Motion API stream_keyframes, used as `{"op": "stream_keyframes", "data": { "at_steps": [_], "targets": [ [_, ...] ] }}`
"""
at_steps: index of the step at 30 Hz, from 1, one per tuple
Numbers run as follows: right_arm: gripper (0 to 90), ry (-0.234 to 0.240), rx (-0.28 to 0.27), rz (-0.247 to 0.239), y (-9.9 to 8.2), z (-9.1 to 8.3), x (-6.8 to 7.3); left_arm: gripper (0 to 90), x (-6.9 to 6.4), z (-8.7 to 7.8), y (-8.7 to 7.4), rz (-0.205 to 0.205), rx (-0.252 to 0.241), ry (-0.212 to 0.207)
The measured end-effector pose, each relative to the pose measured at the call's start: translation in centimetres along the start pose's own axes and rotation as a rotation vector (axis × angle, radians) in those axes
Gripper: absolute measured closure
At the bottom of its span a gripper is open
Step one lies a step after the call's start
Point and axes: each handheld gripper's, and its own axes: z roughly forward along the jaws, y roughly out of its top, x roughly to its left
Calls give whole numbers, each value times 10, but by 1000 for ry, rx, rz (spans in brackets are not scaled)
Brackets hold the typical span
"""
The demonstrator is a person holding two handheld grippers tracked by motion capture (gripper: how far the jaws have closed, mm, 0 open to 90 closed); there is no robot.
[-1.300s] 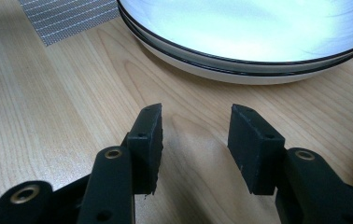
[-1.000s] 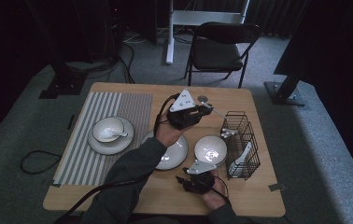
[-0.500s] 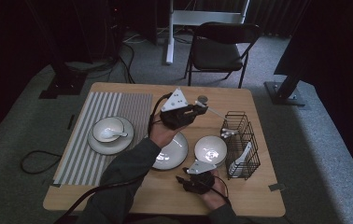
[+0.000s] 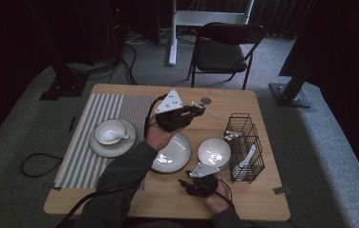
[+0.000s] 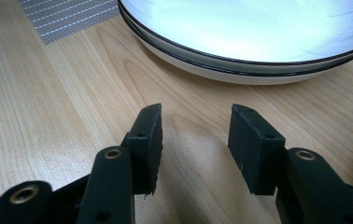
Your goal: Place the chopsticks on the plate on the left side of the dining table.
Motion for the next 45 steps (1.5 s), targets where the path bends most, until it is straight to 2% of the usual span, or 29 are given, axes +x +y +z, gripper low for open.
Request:
{"op": "stream_keyframes", "data": {
  "at_steps": [16, 28, 36, 45],
  "targets": [
    [542, 1, -1, 0, 0, 0, 0, 850, 4, -13, -9, -6, 19, 12],
    [542, -1, 2, 3, 1, 1, 0, 849, 19, -37, -28, -45, 39, 60],
    [542, -1, -2, 4, 1, 1, 0, 850, 21, -42, -35, -50, 54, 70],
    [544, -20, -46, -11, 10, -12, 0, 849, 23, -48, -44, -58, 75, 83]
  ]
}}
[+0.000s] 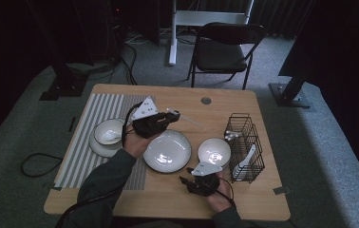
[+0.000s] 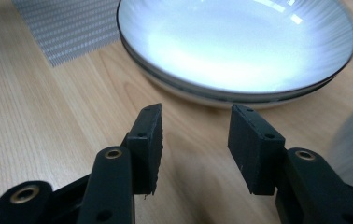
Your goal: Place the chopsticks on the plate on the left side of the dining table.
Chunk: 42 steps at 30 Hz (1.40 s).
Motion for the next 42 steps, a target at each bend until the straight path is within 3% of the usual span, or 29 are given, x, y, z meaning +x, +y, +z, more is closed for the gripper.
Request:
{"op": "stream_keyframes", "data": {
  "at_steps": [13, 22, 35, 42],
  "targets": [
    [551, -43, -74, -44, 27, -24, -3, 849, -2, -11, -4, 9, 3, 9],
    [551, -75, -115, -70, 47, -31, -9, 850, -3, -18, -6, 24, 14, 23],
    [558, -119, -172, -77, 76, -31, -21, 850, -3, -23, -10, 19, 21, 23],
    [570, -173, -172, -111, 91, -23, -23, 849, -4, -28, -10, 20, 17, 24]
  ]
}}
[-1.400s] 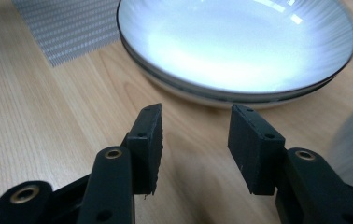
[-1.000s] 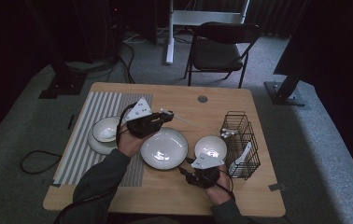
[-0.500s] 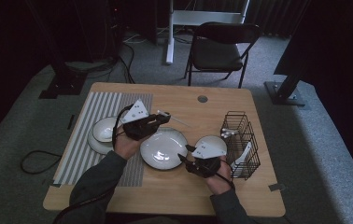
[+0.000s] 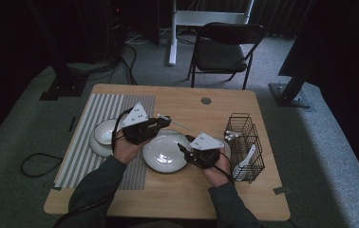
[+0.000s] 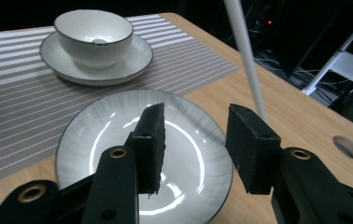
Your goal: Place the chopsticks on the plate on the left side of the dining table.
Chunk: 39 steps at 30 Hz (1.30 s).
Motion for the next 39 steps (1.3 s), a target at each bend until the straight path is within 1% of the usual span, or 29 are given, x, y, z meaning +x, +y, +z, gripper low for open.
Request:
{"op": "stream_keyframes", "data": {
  "at_steps": [3, 11, 14, 16, 19, 23, 28, 33, 39],
  "targets": [
    [577, -8, -2, -5, 5, 5, -2, 849, 0, -1, 0, -2, -2, 1],
    [588, -55, -2, -22, 15, 12, -6, 849, 0, -5, -1, -2, -3, 2],
    [588, -69, 11, -24, 17, 15, -9, 849, -1, -6, -1, -3, -6, -1],
    [593, -85, 26, -22, 18, 19, -12, 849, -1, -7, -1, 0, -7, -3],
    [600, -95, 52, -22, 20, 24, -16, 849, -2, -7, 0, 2, -8, -5],
    [613, -102, 80, -31, 21, 32, -20, 849, -2, -8, 0, 0, -11, -8],
    [634, -103, 116, -32, 17, 42, -23, 850, -3, -8, 1, -1, -13, -14],
    [655, -102, 128, -37, 15, 48, -23, 849, -3, -9, 1, 1, -11, -17],
    [723, -108, 130, -33, 14, 50, -25, 849, -2, -9, 2, -10, -19, -21]
  ]
}}
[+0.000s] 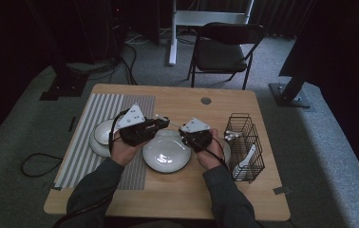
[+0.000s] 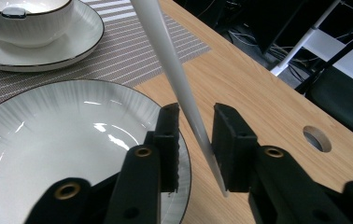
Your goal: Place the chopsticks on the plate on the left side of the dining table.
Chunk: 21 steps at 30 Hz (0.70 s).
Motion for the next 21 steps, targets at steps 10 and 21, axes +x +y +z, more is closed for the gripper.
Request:
{"op": "stream_keyframes", "data": {
  "at_steps": [10, 21],
  "targets": [
    [791, -14, -5, -30, -1, -1, 3, 849, 1, 0, 0, -6, -6, -3],
    [828, -9, -5, -93, -1, 0, 10, 834, 1, -1, 0, 9, -12, 8]
  ]
}}
